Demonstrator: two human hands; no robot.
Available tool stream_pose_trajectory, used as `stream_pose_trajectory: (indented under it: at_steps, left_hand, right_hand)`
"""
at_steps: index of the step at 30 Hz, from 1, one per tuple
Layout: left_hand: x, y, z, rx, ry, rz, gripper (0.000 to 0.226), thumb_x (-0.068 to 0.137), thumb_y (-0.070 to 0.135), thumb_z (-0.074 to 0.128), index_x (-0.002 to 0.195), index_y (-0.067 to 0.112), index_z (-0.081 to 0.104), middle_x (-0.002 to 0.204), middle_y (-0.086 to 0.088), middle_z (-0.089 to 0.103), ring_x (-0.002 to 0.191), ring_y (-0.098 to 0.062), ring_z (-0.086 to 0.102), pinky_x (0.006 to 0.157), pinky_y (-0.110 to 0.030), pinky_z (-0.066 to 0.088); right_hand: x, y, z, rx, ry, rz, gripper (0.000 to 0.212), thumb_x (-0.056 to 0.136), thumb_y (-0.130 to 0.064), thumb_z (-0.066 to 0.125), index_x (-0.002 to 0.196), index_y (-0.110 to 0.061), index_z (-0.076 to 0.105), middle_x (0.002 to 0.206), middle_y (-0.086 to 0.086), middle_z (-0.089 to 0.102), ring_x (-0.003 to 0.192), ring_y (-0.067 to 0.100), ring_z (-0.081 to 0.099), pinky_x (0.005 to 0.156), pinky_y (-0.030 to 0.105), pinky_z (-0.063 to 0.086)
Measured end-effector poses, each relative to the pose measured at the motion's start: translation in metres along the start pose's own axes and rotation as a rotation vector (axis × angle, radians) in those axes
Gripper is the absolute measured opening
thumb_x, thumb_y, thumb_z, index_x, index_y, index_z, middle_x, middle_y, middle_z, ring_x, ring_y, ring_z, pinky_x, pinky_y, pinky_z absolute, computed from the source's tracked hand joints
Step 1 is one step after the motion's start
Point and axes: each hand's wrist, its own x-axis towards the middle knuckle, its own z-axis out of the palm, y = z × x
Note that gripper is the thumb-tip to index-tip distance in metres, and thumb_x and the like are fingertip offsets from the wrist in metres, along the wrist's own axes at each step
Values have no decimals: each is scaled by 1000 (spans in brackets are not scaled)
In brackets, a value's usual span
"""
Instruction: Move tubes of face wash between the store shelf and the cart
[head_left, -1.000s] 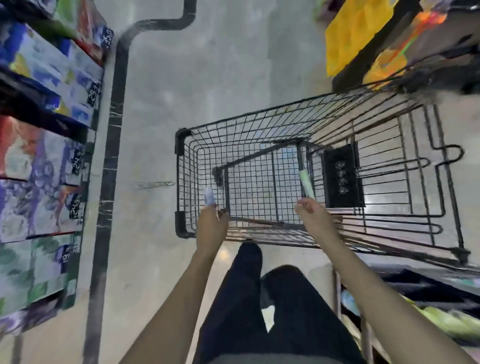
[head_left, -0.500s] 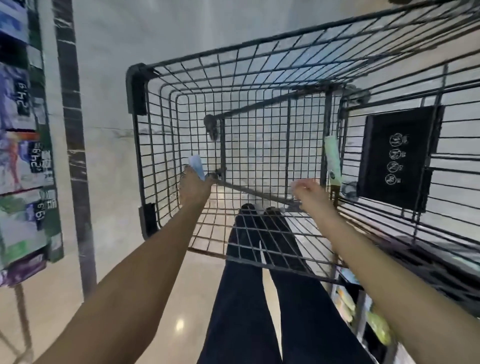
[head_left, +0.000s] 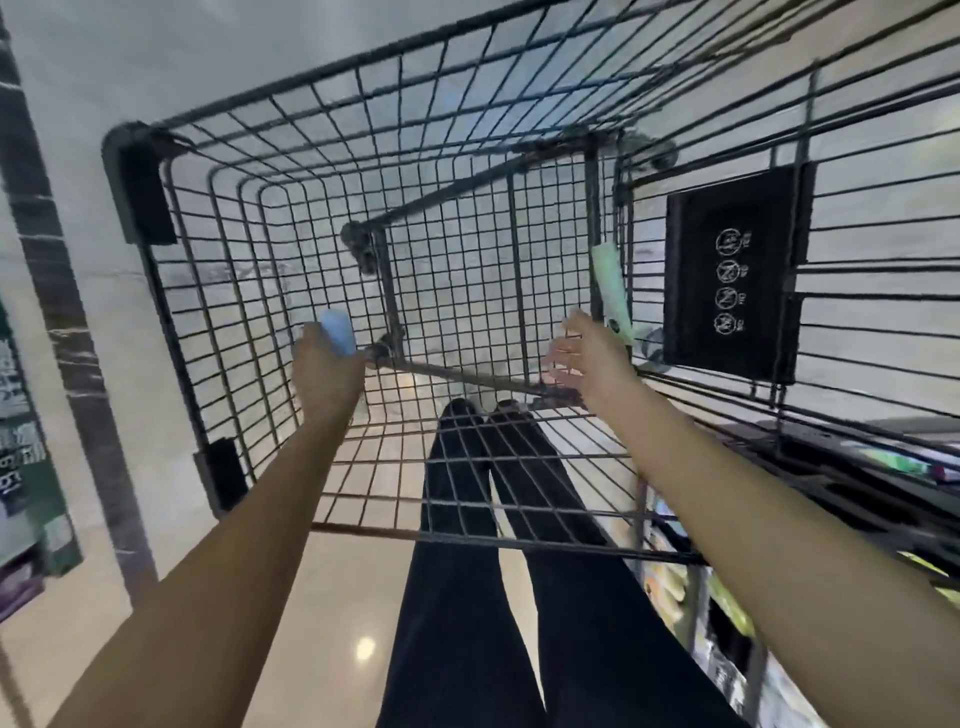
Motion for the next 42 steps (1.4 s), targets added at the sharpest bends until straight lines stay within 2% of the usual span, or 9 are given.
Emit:
stream_pose_trajectory:
  at_steps: [3,7,10,12,14,20,26,36,42]
  left_hand:
    - [-12,18,-2,-203,-55,5,58,79,20,80,129,7,54,119,-14,67,109,-35,64,89,-40,56]
    - [-21,44,12,-449,-156,14,54,85,8,79,130,14,50,120,-5,61,102,-22,65,65,-19,51]
    - [-19,61,22,-607,-256,0,78,85,-1,78,143,32,39,128,-7,54,100,-19,66,72,-32,62]
    - [-16,67,29,-681,-302,-2,82,84,-3,79,138,43,39,140,-15,50,111,-35,66,80,-48,64]
    - [-12,69,36,-724,-319,0,80,83,-1,80,137,42,41,145,-21,48,116,-47,64,84,-58,62]
    - [2,66,41,-792,-314,-63,65,87,4,79,137,19,40,133,-19,57,111,-36,70,89,-47,62]
    - [3,65,37,-869,-363,-116,45,90,10,77,121,15,46,124,-20,64,101,-29,72,91,-40,61]
    - [-34,86,19,-966,-445,-128,42,82,-11,71,113,11,53,118,-22,58,84,-26,61,65,-29,53]
    - [-69,95,-10,-1026,-483,-122,36,80,-21,64,108,2,65,134,-30,57,94,-29,63,78,-30,56]
  right_hand:
    - [6,-21,-4,197,2,50,51,100,-53,57,131,-12,60,118,13,67,104,26,67,98,49,57]
    - [25,-39,-6,484,3,159,65,98,-57,59,139,-8,51,127,17,63,114,31,65,95,46,57]
    - [50,-44,-6,697,44,227,74,94,-60,63,141,-5,47,124,18,64,114,33,65,92,47,59]
    - [67,-45,-7,803,62,264,78,90,-62,67,138,-3,49,123,18,65,110,33,67,78,45,61]
    - [79,-45,-6,909,79,264,73,91,-57,68,131,2,51,125,18,64,113,32,66,86,44,61]
    - [99,-41,-4,1120,161,220,48,97,-41,68,112,3,56,120,18,66,105,28,69,96,38,59]
    - [100,-32,-1,1154,148,143,38,99,-29,64,122,2,60,116,17,65,106,27,67,99,39,57]
    - [39,-1,3,1049,-53,52,32,93,-8,59,124,-4,58,124,25,62,110,40,67,94,55,58]
    - [-16,-7,-6,827,-207,-12,50,93,-12,65,142,-12,51,130,19,62,113,34,65,87,48,59]
